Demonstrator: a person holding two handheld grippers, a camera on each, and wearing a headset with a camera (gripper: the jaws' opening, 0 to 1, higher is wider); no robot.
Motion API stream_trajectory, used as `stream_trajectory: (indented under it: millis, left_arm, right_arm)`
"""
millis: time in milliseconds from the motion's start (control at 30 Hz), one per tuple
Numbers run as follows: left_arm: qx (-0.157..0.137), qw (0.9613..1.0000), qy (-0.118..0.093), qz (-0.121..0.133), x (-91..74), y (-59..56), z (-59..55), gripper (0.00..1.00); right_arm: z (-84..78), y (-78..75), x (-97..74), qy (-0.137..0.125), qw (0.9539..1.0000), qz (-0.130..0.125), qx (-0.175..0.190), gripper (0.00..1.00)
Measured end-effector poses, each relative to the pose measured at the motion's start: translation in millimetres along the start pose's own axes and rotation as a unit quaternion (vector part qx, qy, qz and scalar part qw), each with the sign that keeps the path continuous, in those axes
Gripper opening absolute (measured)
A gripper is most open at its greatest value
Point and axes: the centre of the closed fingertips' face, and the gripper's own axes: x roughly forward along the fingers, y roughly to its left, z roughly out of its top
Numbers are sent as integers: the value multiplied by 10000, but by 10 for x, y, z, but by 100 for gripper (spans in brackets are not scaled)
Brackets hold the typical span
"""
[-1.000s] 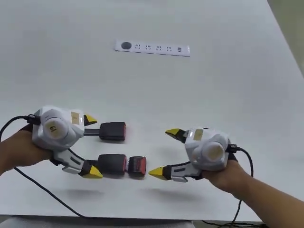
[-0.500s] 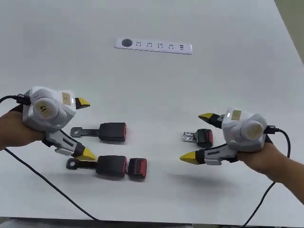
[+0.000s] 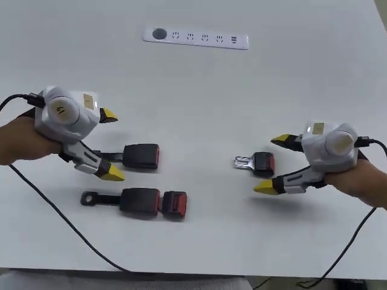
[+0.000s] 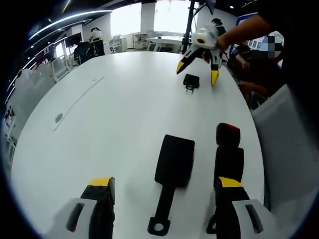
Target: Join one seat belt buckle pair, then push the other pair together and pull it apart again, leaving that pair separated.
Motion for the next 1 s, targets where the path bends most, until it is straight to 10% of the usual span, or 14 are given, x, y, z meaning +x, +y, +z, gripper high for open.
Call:
stream_trajectory:
  millis: [1000]
  left_arm:
    - [554,9974,12,-462,284,-85,-30,33]
  right_arm:
    - [-92,-85,33,-118,9948,546,-854,35]
